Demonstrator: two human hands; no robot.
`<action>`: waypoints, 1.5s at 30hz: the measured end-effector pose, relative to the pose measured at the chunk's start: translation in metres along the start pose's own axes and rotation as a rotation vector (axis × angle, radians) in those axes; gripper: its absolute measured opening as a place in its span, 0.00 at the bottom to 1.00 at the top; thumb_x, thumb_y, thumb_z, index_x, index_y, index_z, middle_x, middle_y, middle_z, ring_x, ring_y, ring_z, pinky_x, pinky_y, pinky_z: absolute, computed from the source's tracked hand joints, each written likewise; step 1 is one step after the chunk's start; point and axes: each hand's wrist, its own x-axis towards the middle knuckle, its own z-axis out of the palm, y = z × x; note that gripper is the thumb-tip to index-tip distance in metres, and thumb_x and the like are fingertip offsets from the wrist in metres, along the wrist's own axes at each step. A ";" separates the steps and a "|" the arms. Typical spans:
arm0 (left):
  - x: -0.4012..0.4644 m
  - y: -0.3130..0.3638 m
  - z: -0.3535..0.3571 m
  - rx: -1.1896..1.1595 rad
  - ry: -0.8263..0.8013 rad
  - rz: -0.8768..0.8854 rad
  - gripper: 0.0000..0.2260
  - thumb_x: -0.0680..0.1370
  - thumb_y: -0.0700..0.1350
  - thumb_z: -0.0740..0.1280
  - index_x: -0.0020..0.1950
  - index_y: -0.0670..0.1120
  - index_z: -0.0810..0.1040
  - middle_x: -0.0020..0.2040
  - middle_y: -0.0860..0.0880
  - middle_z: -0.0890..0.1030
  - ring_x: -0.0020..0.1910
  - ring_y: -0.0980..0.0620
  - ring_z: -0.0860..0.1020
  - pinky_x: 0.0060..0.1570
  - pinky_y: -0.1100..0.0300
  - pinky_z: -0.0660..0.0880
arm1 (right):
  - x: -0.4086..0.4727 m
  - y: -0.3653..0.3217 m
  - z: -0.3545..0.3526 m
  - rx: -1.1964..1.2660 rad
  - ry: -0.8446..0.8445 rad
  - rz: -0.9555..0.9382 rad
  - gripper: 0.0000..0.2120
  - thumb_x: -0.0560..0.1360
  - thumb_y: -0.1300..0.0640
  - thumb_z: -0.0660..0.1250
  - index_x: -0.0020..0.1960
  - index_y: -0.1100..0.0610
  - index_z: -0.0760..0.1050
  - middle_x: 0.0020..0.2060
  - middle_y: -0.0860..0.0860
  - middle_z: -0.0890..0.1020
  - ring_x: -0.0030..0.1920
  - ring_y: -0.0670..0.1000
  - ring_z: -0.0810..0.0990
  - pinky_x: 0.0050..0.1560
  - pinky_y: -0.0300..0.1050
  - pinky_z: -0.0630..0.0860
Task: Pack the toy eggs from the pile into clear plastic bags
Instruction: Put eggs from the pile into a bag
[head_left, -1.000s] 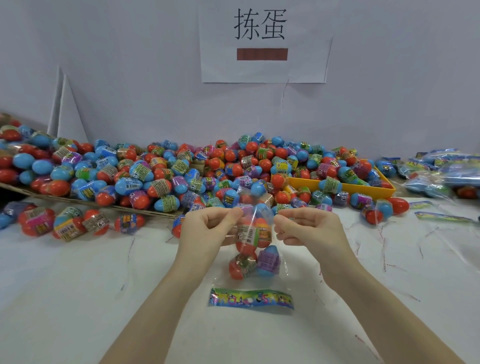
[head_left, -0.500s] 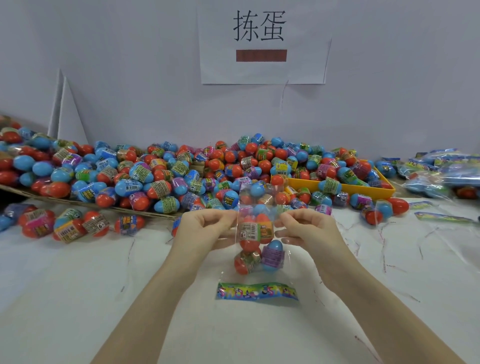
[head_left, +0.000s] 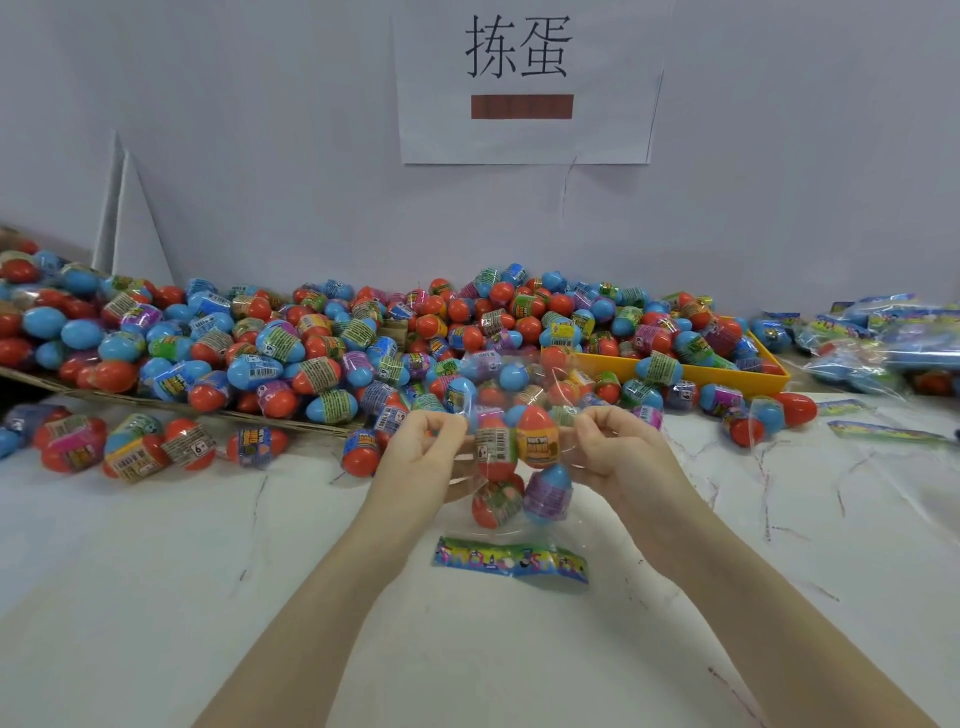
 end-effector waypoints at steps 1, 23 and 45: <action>-0.001 -0.001 0.001 0.032 0.004 0.000 0.06 0.80 0.45 0.59 0.44 0.45 0.70 0.31 0.55 0.82 0.30 0.61 0.80 0.30 0.67 0.77 | -0.001 -0.001 0.001 0.018 -0.028 0.020 0.07 0.79 0.61 0.58 0.43 0.58 0.71 0.38 0.51 0.81 0.38 0.48 0.79 0.36 0.36 0.77; -0.008 0.003 0.002 -0.046 -0.118 -0.032 0.04 0.74 0.43 0.68 0.45 0.44 0.81 0.33 0.52 0.83 0.30 0.58 0.80 0.28 0.68 0.74 | -0.002 0.001 -0.010 0.008 -0.315 0.007 0.22 0.53 0.49 0.75 0.45 0.55 0.82 0.38 0.52 0.85 0.36 0.46 0.83 0.36 0.35 0.77; -0.004 0.007 -0.024 0.070 -0.264 -0.043 0.09 0.71 0.47 0.67 0.47 0.47 0.84 0.45 0.47 0.85 0.38 0.56 0.81 0.37 0.60 0.80 | 0.004 -0.005 -0.033 -0.122 -0.228 0.014 0.08 0.65 0.55 0.70 0.43 0.55 0.82 0.38 0.54 0.85 0.37 0.49 0.84 0.33 0.35 0.77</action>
